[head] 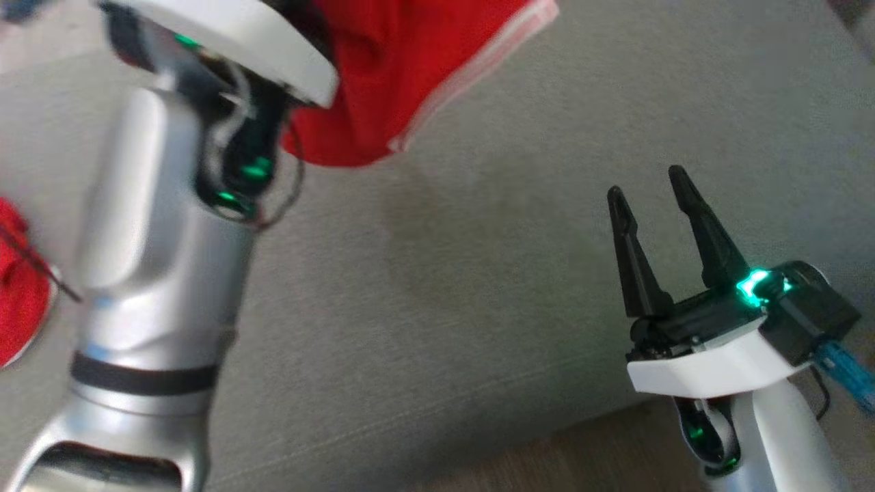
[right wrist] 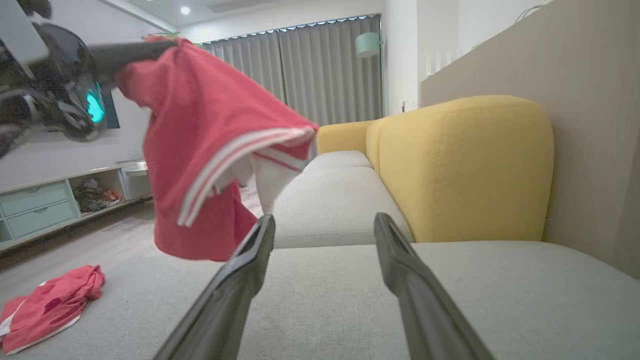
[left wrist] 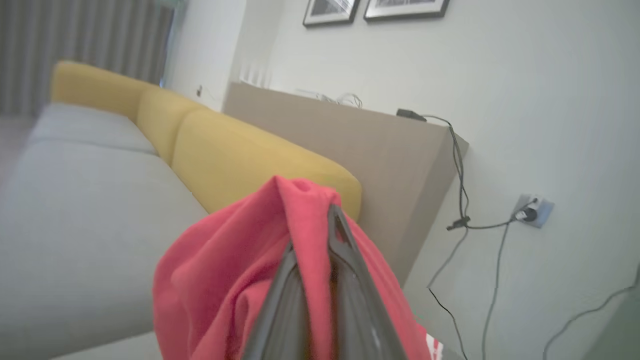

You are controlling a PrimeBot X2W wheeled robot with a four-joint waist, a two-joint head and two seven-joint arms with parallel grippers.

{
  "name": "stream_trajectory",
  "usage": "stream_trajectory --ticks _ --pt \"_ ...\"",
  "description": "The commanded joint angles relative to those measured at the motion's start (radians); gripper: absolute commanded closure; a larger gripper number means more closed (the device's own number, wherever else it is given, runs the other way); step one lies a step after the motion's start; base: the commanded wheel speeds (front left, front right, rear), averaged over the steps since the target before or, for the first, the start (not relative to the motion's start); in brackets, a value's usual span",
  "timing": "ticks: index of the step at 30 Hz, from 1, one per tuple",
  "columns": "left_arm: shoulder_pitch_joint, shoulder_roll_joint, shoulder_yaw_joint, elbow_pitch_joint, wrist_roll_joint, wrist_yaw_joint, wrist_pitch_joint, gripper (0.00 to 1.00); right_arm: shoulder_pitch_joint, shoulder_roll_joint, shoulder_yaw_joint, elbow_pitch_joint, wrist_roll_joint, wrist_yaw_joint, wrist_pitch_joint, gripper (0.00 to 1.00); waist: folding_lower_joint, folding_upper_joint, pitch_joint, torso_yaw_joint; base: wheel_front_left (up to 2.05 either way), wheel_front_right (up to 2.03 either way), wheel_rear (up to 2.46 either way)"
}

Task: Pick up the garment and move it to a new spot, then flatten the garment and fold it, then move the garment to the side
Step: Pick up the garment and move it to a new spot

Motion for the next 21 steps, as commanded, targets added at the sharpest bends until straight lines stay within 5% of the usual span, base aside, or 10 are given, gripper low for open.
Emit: stream_trajectory --ticks 1,9,10,11,21 --pt "-0.021 0.010 0.004 -0.006 0.016 0.008 -0.019 1.00 -0.045 0.002 0.025 -0.053 0.015 0.000 -0.006 0.00 0.0000 -0.0001 0.036 -0.076 0.00 0.00 0.00" --pt "0.062 -0.025 -0.117 0.214 0.058 0.021 -0.146 1.00 -0.054 0.002 0.047 -0.070 0.048 0.000 -0.006 0.00 0.0000 -0.0001 0.076 -0.158 0.00 0.00 0.00" --pt "0.072 -0.028 -0.133 0.243 0.052 0.017 -0.146 0.65 -0.055 0.002 0.050 -0.072 0.049 0.000 -0.006 0.00 0.0000 -0.0001 0.081 -0.158 0.00 0.00 0.00" --pt "0.081 -0.029 -0.146 0.271 0.039 0.015 -0.140 0.00 -0.057 0.002 0.050 -0.074 0.049 0.000 -0.006 0.00 0.0000 -0.0001 0.085 -0.156 0.00 0.00 0.00" --pt "0.053 -0.030 -0.208 0.352 0.029 -0.016 -0.221 0.00 -0.056 0.002 0.011 -0.054 0.003 0.000 -0.006 0.00 0.0000 -0.0001 0.065 -0.033 0.00 0.00 0.00"
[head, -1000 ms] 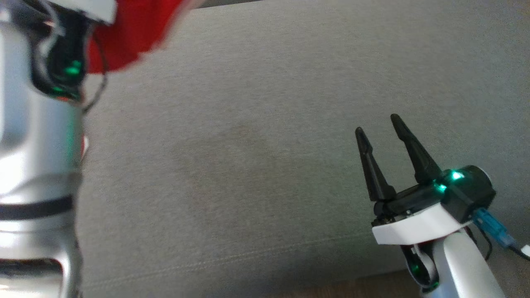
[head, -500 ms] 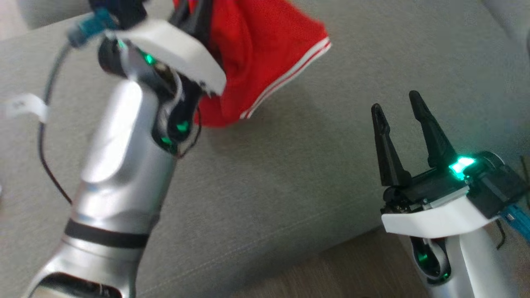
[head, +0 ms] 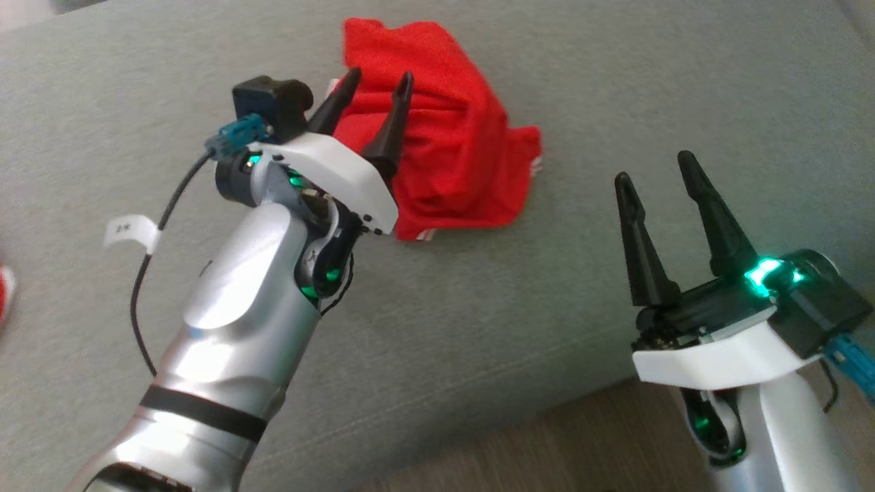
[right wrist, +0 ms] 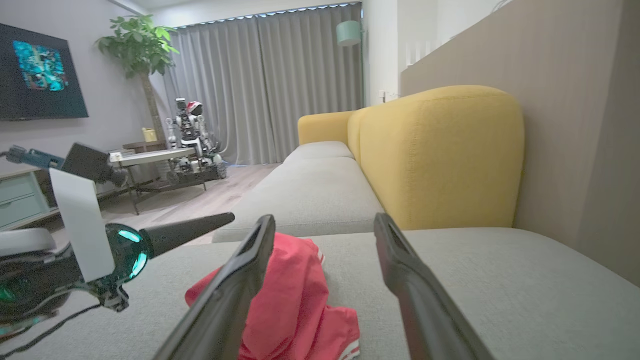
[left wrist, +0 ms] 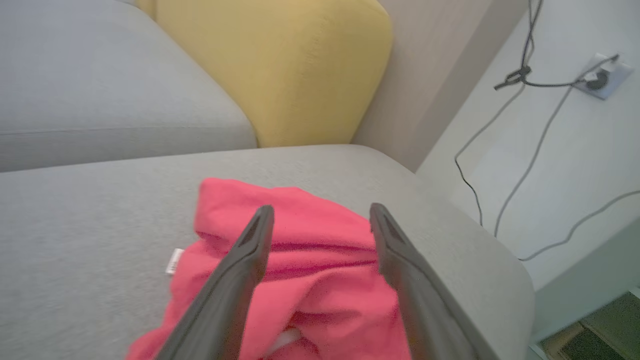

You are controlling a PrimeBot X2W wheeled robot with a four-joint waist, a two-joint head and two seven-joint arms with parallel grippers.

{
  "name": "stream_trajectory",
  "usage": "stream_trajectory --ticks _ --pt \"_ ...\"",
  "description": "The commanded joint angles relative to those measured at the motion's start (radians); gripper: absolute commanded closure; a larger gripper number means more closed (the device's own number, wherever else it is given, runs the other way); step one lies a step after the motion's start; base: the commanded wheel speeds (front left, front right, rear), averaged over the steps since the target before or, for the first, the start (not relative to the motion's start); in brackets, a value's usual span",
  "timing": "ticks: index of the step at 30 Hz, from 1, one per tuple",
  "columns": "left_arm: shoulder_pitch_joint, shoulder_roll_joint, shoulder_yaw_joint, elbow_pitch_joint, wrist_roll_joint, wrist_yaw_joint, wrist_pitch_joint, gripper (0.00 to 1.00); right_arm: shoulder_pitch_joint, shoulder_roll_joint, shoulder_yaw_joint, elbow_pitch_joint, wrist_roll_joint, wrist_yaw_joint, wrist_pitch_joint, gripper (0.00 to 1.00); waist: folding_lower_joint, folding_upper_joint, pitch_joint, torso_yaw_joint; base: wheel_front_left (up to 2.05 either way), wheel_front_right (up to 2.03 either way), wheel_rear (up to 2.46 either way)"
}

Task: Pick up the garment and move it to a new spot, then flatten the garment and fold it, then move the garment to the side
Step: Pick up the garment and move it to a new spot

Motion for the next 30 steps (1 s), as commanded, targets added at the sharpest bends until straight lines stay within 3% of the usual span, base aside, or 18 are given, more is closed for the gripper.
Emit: stream_trajectory --ticks 1,8,14,17,20,23,27,30 --pt "-0.051 0.020 0.030 -0.031 -0.007 -0.006 -0.014 0.00 -0.036 0.002 0.009 -0.028 -0.012 0.000 -0.006 0.00 0.0000 0.0000 -0.027 0.059 0.00 0.00 0.00" --pt "0.057 0.124 0.045 -0.075 0.016 0.001 -0.088 0.00 -0.013 0.002 -0.012 0.011 -0.057 0.000 -0.006 0.00 0.0000 0.0000 -0.136 0.189 0.00 0.00 0.00" --pt "0.274 0.211 0.046 -0.226 0.019 -0.010 -0.134 0.00 0.038 0.002 -0.037 0.049 -0.101 0.000 -0.006 0.00 0.0000 0.0000 -0.211 0.270 0.00 0.00 0.00" --pt "0.399 0.236 0.069 -0.305 0.016 0.011 -0.151 0.00 0.061 0.002 -0.037 0.066 -0.128 0.000 -0.006 0.00 0.0000 0.0000 -0.233 0.289 0.00 0.00 0.00" --pt "0.515 0.230 0.109 -0.381 0.017 0.041 -0.159 0.00 0.082 0.002 -0.042 0.074 -0.145 0.000 -0.006 0.00 0.0000 0.0000 -0.246 0.299 0.00 0.00 0.00" --pt "0.609 0.191 0.179 -0.478 0.053 0.062 -0.160 0.00 0.097 0.002 -0.054 0.086 -0.148 0.000 -0.006 0.00 0.0000 0.0000 -0.252 0.305 0.00 0.00 0.00" --pt "0.719 0.103 0.273 -0.571 0.112 0.045 -0.160 0.00 0.113 0.002 -0.049 0.114 -0.147 0.000 -0.006 0.00 0.0000 0.0000 -0.260 0.310 0.00 0.00 0.00" --pt "0.771 0.057 0.320 -0.610 0.166 0.006 -0.161 0.00 0.120 0.002 -0.043 0.121 -0.143 0.000 -0.006 0.00 0.0000 0.0000 -0.263 0.316 0.00 0.00 0.00"
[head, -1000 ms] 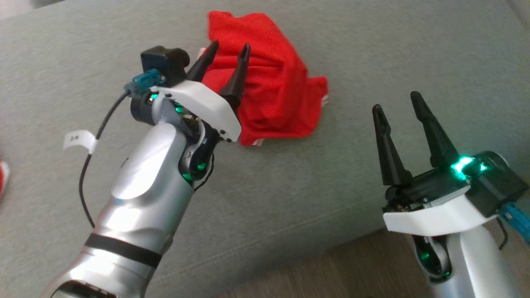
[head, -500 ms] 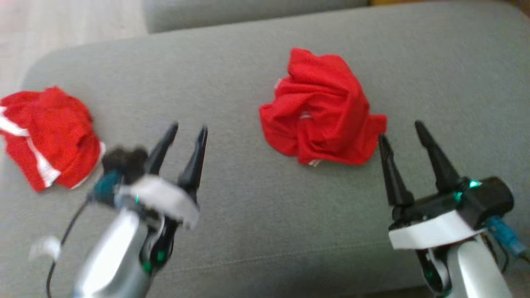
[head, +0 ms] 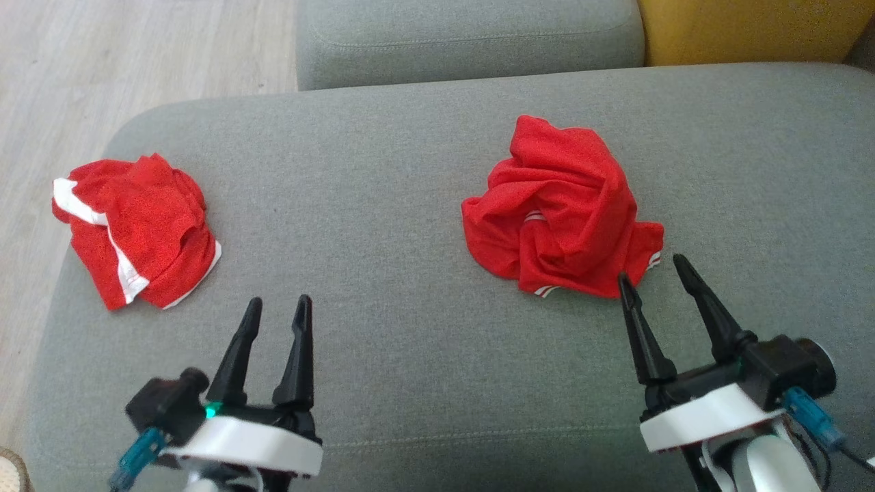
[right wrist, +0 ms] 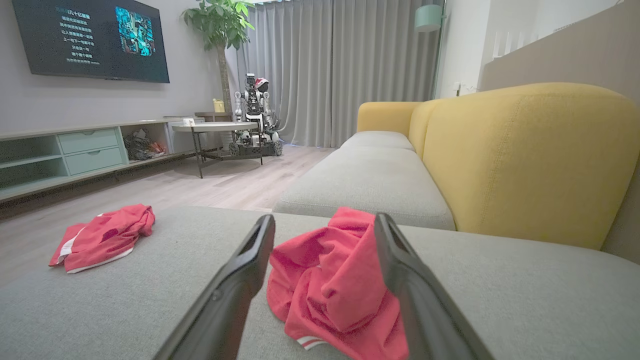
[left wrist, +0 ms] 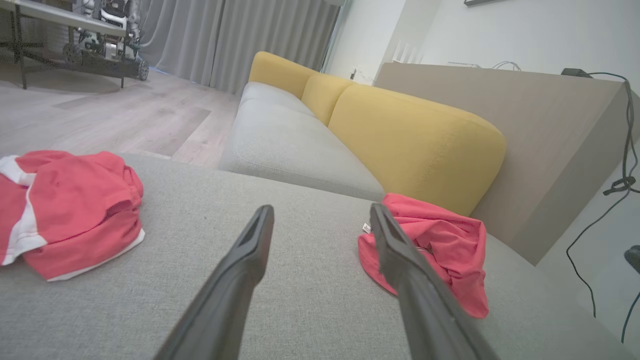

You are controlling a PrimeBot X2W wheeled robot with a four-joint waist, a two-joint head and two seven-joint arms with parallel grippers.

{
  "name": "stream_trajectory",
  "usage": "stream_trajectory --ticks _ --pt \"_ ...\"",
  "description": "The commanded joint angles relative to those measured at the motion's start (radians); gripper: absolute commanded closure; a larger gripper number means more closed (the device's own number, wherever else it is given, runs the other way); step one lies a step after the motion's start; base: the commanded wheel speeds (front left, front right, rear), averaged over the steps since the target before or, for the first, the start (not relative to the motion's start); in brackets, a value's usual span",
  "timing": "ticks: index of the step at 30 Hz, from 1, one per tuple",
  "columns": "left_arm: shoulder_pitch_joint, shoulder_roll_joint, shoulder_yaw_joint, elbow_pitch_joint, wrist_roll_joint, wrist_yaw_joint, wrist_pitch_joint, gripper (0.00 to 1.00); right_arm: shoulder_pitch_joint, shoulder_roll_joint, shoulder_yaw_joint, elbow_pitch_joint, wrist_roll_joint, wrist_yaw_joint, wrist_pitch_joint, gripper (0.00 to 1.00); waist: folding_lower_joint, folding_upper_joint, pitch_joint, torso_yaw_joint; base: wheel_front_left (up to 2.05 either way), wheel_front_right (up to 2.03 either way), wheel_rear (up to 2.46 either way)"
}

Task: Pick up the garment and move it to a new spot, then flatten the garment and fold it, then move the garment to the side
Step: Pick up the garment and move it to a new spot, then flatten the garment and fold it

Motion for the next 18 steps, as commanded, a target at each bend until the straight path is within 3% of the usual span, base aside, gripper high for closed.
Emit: stream_trajectory --ticks 1,8,18 --pt "-0.031 -0.006 0.055 -0.049 0.020 -0.016 -0.012 0.00 -0.025 0.000 0.021 -0.031 -0.003 0.000 -0.006 0.00 0.0000 -0.0001 0.000 0.004 0.00 0.00 0.00" --pt "-0.005 -0.037 0.111 -0.066 0.083 -0.075 -0.012 0.00 -0.017 0.000 0.020 -0.024 0.000 0.000 -0.006 0.00 0.0000 -0.0001 -0.001 0.016 0.00 0.00 0.00" --pt "-0.013 -0.040 0.089 -0.027 0.053 -0.085 -0.012 0.00 -0.013 0.000 0.006 0.001 -0.005 0.000 -0.006 0.00 0.0000 -0.0001 0.010 0.066 0.00 0.00 0.00"
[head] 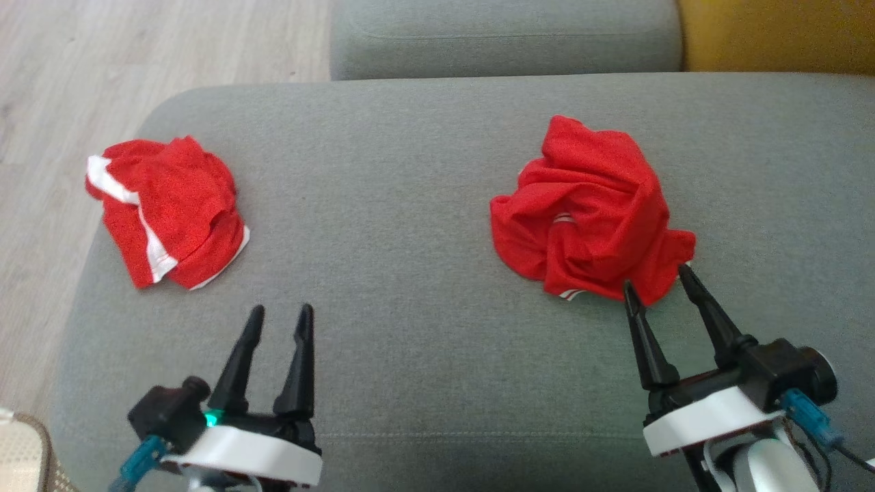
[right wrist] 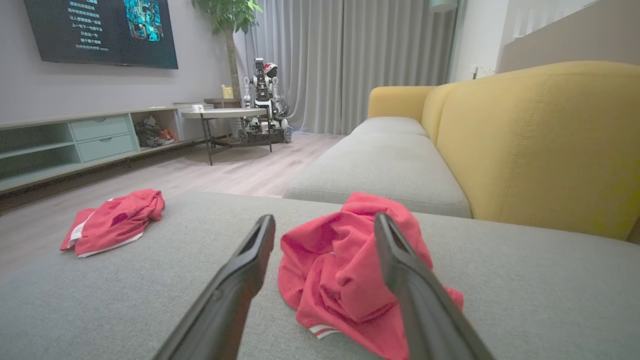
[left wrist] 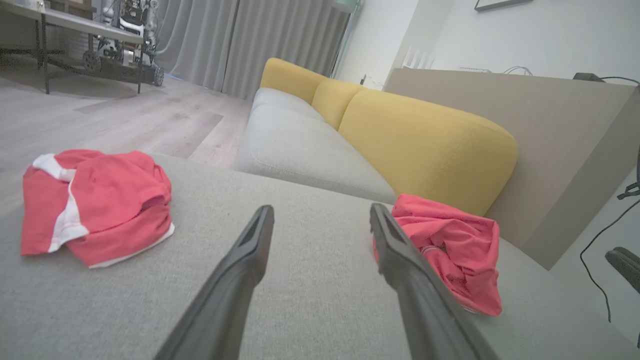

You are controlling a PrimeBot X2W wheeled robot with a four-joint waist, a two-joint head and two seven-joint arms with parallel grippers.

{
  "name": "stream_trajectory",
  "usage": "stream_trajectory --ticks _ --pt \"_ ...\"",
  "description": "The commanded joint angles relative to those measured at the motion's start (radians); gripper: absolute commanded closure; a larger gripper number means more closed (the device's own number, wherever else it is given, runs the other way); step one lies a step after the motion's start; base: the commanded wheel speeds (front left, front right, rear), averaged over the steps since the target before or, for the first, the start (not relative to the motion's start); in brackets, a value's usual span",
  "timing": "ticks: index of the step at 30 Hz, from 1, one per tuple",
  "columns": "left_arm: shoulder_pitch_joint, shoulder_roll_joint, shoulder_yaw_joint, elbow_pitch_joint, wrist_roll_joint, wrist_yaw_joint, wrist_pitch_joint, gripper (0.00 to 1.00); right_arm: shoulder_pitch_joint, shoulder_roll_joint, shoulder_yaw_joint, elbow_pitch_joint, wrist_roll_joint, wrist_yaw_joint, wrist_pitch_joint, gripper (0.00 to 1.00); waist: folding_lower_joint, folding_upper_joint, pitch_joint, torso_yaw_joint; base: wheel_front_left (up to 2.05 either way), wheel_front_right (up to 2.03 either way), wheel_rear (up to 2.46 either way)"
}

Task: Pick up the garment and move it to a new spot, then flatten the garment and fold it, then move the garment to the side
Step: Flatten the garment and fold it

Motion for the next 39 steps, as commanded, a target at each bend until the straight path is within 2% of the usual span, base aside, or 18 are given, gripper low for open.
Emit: stream_trajectory --ticks 1,11,15,17,27,38,39 --pt "-0.042 -0.005 0.019 -0.019 -0.006 0.003 -0.012 0.00 -0.022 0.000 0.023 -0.024 -0.010 0.000 -0.006 0.00 0.0000 -0.0001 0.005 0.017 0.00 0.00 0.00" --pt "-0.076 -0.005 -0.006 -0.015 -0.012 -0.003 -0.012 0.00 -0.100 0.000 0.038 0.059 -0.052 0.000 -0.006 0.00 0.0000 -0.0001 0.079 0.093 0.00 0.00 0.00" --pt "-0.091 -0.005 -0.011 -0.016 -0.012 -0.005 -0.012 0.00 -0.152 0.000 0.051 0.137 -0.059 0.000 -0.006 0.00 0.0000 -0.0001 0.113 0.113 0.00 0.00 0.00" --pt "-0.110 -0.005 -0.019 -0.020 -0.014 -0.007 -0.012 0.00 -0.209 0.000 0.057 0.213 -0.103 0.000 -0.006 0.00 0.0000 -0.0001 0.154 0.128 0.00 0.00 0.00" --pt "-0.154 -0.005 -0.050 0.000 -0.040 -0.013 -0.012 0.00 -0.336 0.000 -0.032 0.465 -0.223 0.000 -0.006 0.00 0.0000 -0.0001 0.219 0.172 0.00 0.00 0.00" --pt "-0.191 -0.005 -0.058 0.008 -0.042 -0.013 -0.012 0.00 -0.414 0.000 -0.115 0.567 -0.308 0.000 -0.006 0.00 0.0000 -0.0001 0.269 0.197 0.00 0.00 0.00" --pt "-0.193 -0.005 -0.059 0.009 -0.044 -0.013 -0.012 0.00 -0.419 0.000 -0.120 0.590 -0.305 0.000 0.000 0.38 0.0000 -0.0001 0.271 0.199 0.00 0.00 0.00"
